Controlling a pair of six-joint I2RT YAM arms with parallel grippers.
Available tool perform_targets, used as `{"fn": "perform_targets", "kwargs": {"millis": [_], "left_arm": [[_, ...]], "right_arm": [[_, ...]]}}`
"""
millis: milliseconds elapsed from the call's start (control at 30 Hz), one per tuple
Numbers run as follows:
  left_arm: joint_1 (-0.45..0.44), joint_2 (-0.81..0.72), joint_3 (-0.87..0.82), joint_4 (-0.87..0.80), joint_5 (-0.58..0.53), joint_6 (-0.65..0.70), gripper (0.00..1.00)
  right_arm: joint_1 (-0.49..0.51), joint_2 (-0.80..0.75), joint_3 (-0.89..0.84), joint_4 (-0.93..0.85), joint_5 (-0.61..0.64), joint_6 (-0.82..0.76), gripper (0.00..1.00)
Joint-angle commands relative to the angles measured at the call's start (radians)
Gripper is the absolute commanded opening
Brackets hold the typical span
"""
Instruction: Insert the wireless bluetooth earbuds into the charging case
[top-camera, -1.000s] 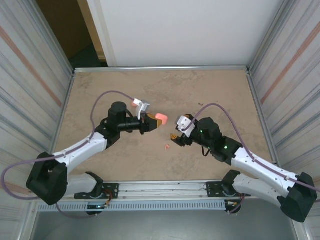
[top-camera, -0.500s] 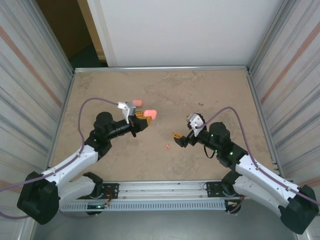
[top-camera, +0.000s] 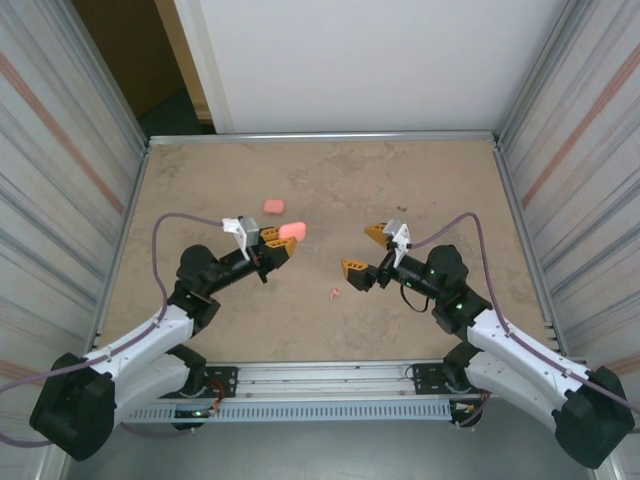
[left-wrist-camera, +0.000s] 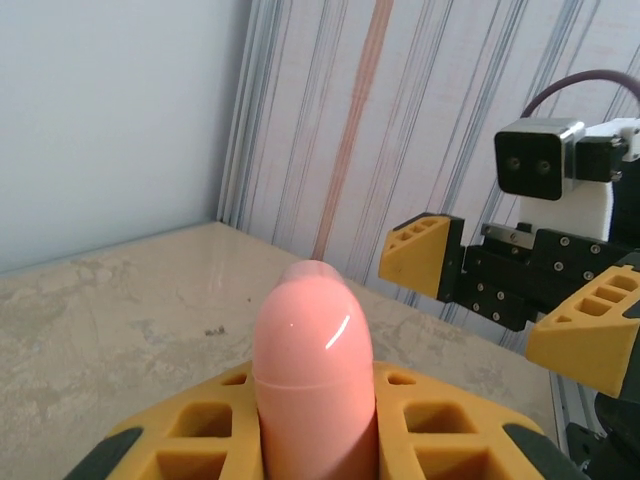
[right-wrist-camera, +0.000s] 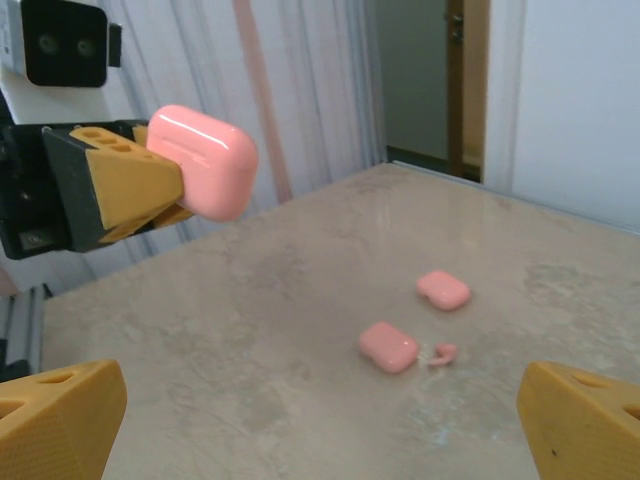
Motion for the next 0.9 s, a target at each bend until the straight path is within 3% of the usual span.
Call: {"fn": "perform_targets", "kwargs": {"millis": [0, 367, 867], "left_arm": [[0.005, -0.027, -0.013, 0.116, 0.02, 0.029, 0.0], [0.001, -0.015, -0.016, 0.156, 0.056, 0.033, 0.0], [-0.012, -0.003, -0.016, 0.16, 0.064, 0.037, 0.0]], "right_arm": [[-0.002, 0.036, 0.054, 0.101, -0.087, 0.069, 0.99], [0.058, 0.168, 0.191, 0.135, -0.128, 0.049, 0.99], [0.1, 0.373, 0.338, 0.134, -0.075, 0.056, 0.99]]}}
